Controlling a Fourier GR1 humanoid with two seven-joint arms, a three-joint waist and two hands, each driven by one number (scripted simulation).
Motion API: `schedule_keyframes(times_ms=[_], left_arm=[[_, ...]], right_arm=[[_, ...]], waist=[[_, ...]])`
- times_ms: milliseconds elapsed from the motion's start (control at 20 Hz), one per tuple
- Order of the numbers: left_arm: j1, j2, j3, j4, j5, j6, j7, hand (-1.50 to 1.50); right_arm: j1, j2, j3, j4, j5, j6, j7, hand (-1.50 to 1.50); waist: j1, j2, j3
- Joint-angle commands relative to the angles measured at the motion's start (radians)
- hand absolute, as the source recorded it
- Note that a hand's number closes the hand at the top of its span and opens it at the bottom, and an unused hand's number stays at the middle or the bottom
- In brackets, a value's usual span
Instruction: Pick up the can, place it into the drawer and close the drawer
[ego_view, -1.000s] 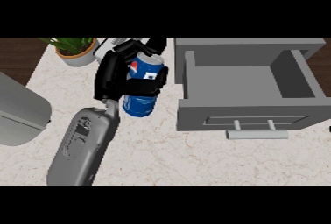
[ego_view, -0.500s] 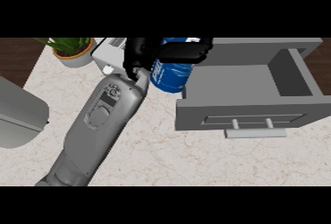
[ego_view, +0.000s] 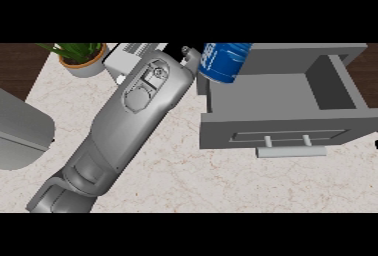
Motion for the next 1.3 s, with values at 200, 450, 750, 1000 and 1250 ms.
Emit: schedule_keyframes(times_ms=[200,450,750,1000,1250], left_arm=[[-0.181,0.0,-0.053,0.251,0.118,0.066,-0.068,1.5],[-0.238,0.0,-0.068,0.361,0.176,0.043,-0.106,1.5],[-0.293,0.0,-0.146,0.466,0.246,0.081,-0.136,1.5],[-0.233,0.0,-0.232,0.456,0.314,0.101,-0.19,1.5],[-0.252,0.0,-0.284,0.49,0.342,0.154,-0.225,1.5]], right_arm=[[0.023,-0.017,-0.016,0.008,-0.024,0.046,-0.032,-1.5],[-0.05,-0.001,0.012,0.017,0.01,-0.003,0.013,-1.5],[-0.08,-0.002,0.034,0.039,0.051,-0.009,0.002,-1.5],[-0.14,-0.049,-0.028,0.088,-0.011,-0.005,0.036,-1.5],[-0.111,-0.018,-0.002,0.098,0.013,0.001,-0.02,-1.5]], waist=[[-0.031,0.006,0.001],[-0.023,0.007,0.001],[-0.048,0.015,0.002],[-0.048,0.014,0.002],[-0.072,0.018,0.003]])
